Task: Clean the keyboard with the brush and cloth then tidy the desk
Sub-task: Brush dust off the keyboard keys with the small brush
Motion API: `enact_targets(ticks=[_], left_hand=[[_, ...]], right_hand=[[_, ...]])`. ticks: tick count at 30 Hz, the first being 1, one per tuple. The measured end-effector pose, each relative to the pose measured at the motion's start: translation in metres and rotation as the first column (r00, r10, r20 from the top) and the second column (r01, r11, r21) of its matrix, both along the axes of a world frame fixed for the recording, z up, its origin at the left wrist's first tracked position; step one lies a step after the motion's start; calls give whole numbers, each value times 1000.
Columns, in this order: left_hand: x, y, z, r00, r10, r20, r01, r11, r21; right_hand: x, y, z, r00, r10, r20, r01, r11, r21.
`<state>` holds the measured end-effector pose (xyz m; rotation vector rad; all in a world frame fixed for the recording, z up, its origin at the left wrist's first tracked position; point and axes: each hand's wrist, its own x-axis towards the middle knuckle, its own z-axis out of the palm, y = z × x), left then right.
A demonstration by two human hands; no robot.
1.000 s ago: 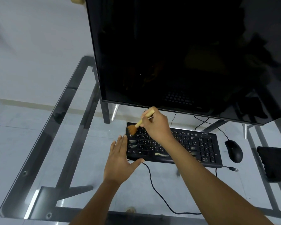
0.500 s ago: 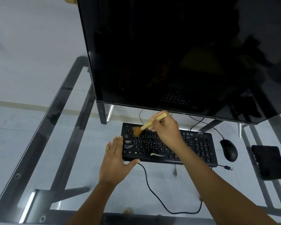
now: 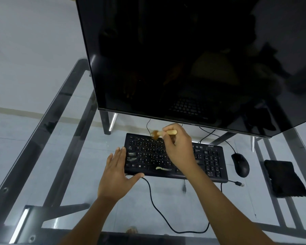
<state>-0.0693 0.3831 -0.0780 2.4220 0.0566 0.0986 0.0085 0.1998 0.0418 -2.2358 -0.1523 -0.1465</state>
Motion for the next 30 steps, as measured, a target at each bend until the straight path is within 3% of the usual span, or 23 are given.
enact_targets(ticks=[3, 6, 8, 10, 12, 14, 16, 18, 20, 23, 25, 28, 30], left_hand=[[0, 0, -1, 1000, 0, -27, 0, 1000, 6], [-1, 1, 0, 1000, -5, -28, 5, 1000, 3], [0, 1, 2, 1000, -1, -27, 1, 1000, -5], [1, 1, 2, 1000, 0, -23, -1, 1000, -7], [0, 1, 2, 1000, -6, -3, 6, 1000, -10], [0, -1, 3, 1000, -7, 2, 7, 1000, -15], [0, -4, 6, 1000, 3, 16, -2, 1000, -22], [1, -4, 7, 1000, -1, 22, 1, 1000, -19], [0, -3, 7, 1000, -17, 6, 17, 1000, -21], [-1, -1, 3, 1000, -20, -8, 20, 1000, -20], [1, -1, 3, 1000, -20, -10, 20, 1000, -11], [1, 0, 3, 999, -33, 13, 33, 999, -4], [-1, 0, 1, 999, -36, 10, 36, 999, -7]], right_hand=[[-4, -3, 0, 962, 78, -262, -59, 995, 80], [-5, -9, -2, 990, 26, -137, -37, 996, -80], [-3, -12, 2, 996, -27, -86, 26, 1000, -17], [-4, -9, 7, 982, 17, -189, -13, 1000, 23], [-9, -5, 6, 966, 94, -241, -129, 983, -133], [-14, -3, 5, 991, 82, -110, -113, 941, -318], [-18, 4, 11, 996, 83, -18, -85, 962, -261], [-26, 21, 15, 977, 173, -121, -188, 974, -123], [-35, 34, 9, 938, 277, -210, -307, 943, -128], [-31, 33, -3, 984, 138, -110, -162, 952, -259], [-26, 33, 3, 996, 72, -61, -80, 986, -149], [-32, 44, 9, 937, 227, -266, -249, 967, -49], [-34, 40, 1, 925, 252, -283, -306, 938, -164]])
